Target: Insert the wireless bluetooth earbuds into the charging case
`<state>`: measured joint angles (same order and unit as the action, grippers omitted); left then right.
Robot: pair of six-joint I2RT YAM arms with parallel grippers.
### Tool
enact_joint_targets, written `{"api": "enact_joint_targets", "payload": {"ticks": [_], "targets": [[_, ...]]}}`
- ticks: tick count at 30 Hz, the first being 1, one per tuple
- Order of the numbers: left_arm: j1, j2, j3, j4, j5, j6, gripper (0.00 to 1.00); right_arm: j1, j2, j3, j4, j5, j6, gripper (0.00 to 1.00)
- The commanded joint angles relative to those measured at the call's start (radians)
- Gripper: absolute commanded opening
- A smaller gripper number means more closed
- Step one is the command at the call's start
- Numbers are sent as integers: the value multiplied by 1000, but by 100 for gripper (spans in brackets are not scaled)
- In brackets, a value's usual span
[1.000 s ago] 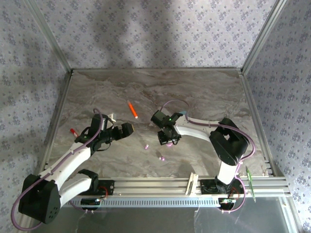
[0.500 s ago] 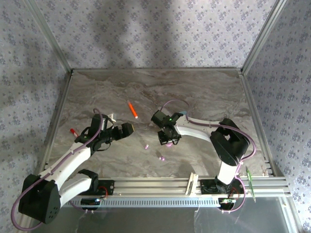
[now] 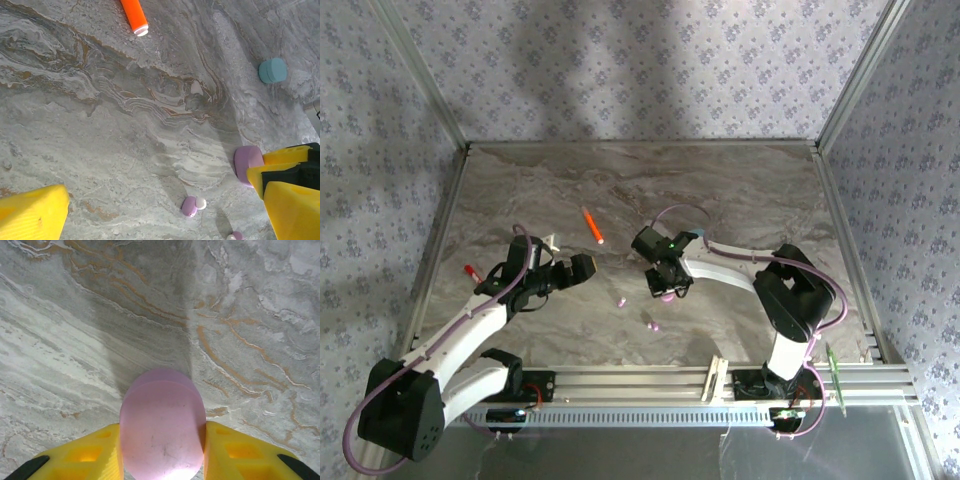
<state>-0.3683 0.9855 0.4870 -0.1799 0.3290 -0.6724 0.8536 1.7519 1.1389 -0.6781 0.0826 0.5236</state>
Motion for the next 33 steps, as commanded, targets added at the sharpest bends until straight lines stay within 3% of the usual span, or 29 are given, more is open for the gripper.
{"api": "enact_joint_targets", "payload": {"ticks": [1,7,18,30,33], "targets": [[-17,1,12,29,21,-6,100,-17,-44,-26,-1,-18,-3,38],[-86,32,29,65,10,-23,100,-64,-111,-88,70,-89,-9,38],[-205,180,73,230,48,-91,95,-231,-244,-244,246,-349,-24,38],[-351,446,145,511,122,-212,56,-344,-324,-338,381,-555,34,38],[-381,506,174,548,131,-229,52,-363,-333,-355,409,-590,54,38]]}}
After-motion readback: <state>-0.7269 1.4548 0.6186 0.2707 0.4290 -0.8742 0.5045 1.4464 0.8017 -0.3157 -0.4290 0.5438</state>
